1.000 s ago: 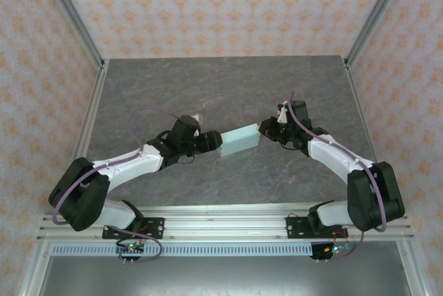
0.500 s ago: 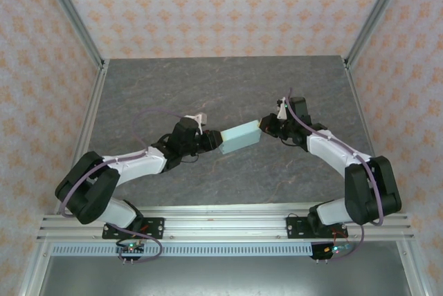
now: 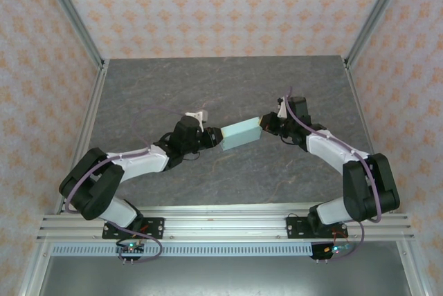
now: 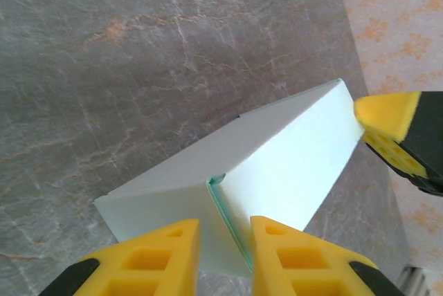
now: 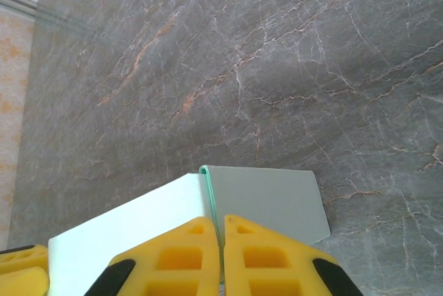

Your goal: Fold the paper box

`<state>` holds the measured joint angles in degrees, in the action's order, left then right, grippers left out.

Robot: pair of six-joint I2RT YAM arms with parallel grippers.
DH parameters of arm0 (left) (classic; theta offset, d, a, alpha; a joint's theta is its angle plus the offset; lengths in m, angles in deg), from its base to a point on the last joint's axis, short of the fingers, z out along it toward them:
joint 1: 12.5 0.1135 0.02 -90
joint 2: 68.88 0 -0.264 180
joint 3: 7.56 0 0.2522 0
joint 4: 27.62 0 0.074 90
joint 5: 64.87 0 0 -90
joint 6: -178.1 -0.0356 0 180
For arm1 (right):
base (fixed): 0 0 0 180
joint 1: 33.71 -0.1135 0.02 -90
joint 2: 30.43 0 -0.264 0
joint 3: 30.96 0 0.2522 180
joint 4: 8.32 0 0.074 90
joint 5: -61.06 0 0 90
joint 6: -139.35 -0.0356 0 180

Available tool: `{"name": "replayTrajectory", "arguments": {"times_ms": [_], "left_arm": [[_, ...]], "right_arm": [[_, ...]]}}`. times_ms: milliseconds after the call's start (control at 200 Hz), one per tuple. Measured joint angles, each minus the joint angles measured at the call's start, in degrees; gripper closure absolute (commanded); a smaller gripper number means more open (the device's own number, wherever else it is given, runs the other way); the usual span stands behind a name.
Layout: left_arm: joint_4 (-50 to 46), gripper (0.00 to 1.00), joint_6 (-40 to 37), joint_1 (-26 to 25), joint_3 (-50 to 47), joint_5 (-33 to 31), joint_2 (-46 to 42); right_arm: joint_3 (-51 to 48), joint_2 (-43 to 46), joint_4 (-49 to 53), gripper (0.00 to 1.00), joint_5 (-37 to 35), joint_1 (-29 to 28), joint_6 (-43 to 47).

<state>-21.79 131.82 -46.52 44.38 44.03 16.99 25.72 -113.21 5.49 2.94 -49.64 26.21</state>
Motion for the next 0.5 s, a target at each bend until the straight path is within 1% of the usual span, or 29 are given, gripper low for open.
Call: {"name": "replayTrajectory", "arguments": {"times_ms": [205, 320, 500], "left_arm": [[-4.0, 0.74, -0.6, 0.0, 2.4, -2.1, 0.2], [-6.4, 0.73, -1.4, 0.0, 4.4, -3.4, 0.9], [-10.9, 0.70, -3.1, 0.3, 8.6, -5.7, 2.5]], "right_arm": [[-0.3, 0.0, -0.8, 0.93, 0.5, 0.0, -0.4], [0.3, 0.6, -0.5, 0.87, 0.4, -0.4, -0.7], [3.7, -0.6, 2.3, 0.85, 0.6, -0.8, -1.1]]}}
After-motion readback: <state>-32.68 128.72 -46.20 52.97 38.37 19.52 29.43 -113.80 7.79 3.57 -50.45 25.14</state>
